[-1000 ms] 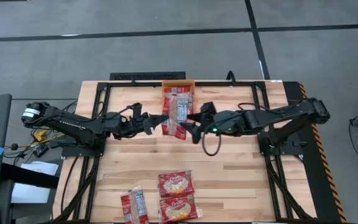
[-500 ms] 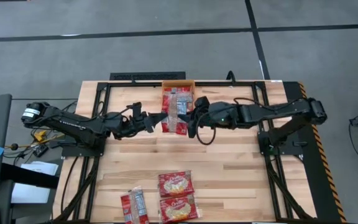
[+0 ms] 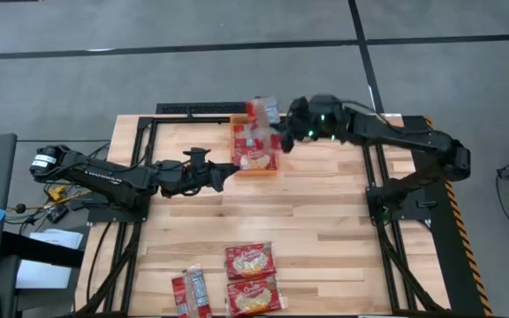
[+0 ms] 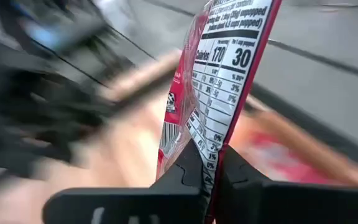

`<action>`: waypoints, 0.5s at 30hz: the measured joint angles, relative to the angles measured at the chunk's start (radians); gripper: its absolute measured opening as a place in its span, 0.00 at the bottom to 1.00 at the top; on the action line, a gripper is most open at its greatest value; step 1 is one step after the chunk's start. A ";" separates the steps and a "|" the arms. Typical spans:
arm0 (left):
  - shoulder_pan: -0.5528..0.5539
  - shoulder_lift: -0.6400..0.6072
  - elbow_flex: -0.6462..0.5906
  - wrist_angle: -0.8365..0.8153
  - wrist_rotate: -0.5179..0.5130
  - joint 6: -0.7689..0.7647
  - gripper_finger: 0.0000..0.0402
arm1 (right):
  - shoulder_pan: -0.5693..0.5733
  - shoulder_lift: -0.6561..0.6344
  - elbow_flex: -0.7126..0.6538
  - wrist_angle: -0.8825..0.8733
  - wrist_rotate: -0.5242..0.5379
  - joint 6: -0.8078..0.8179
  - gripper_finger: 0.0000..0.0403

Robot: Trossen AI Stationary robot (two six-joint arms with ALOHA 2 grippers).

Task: Sort popcorn bags into baskets
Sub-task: Put the red popcorn bag into the orange bin

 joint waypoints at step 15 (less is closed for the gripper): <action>0.032 0.000 0.000 -0.177 0.017 -0.160 0.49 | -0.067 0.249 -0.002 -0.024 0.321 -0.830 0.05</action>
